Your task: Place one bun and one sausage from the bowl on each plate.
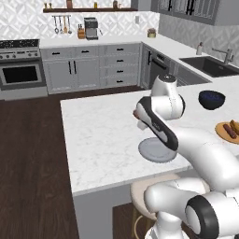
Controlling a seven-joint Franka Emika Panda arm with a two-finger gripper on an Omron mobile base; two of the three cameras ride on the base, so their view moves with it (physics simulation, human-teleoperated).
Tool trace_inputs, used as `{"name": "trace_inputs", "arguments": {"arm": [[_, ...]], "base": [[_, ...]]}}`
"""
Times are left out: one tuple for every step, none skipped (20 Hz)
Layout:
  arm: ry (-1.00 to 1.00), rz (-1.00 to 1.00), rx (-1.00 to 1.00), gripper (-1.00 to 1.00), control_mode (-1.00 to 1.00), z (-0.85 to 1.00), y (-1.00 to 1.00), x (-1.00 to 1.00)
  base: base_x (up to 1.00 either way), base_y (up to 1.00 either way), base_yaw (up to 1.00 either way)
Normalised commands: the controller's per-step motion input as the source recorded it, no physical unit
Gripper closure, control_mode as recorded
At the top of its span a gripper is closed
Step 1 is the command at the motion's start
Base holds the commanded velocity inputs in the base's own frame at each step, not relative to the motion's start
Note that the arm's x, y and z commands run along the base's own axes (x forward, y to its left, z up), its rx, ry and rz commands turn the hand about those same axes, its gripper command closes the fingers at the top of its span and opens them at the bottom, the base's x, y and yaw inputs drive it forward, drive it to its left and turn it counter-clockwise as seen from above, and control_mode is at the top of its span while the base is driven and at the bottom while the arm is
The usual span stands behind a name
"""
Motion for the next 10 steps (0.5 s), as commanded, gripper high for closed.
{"name": "trace_inputs", "arguments": {"arm": [[-0.03,-0.18,0.13,1.00,-1.00,-0.52,-0.34,0.28],[0.00,-0.28,0.14,1.00,-1.00,-0.66,-0.59,0.55],[0.00,-0.36,0.21,1.00,-1.00,-0.66,-0.64,0.64],[0.00,-0.40,0.21,1.00,-1.00,-0.70,-0.65,0.64],[0.00,-0.45,0.16,1.00,-1.00,-0.66,-0.48,0.49],[0.04,-0.43,0.01,1.00,-1.00,-0.82,-0.35,0.46],[0.04,-0.41,0.00,1.00,-1.00,-0.90,-0.11,0.34],[0.07,-0.44,0.00,1.00,-1.00,-0.91,-0.10,0.19],[0.05,-0.42,0.03,1.00,-1.00,-0.85,0.00,0.09],[0.01,-0.39,0.03,1.00,-1.00,-0.79,0.00,0.00]], "base": [[0.00,0.00,0.00],[0.00,0.00,0.00],[0.00,0.00,0.00],[0.00,0.00,0.00],[0.00,0.00,0.00],[0.00,0.00,0.00],[0.00,0.00,0.00],[0.00,0.00,0.00],[0.00,0.00,0.00],[0.00,0.00,0.00]]}}
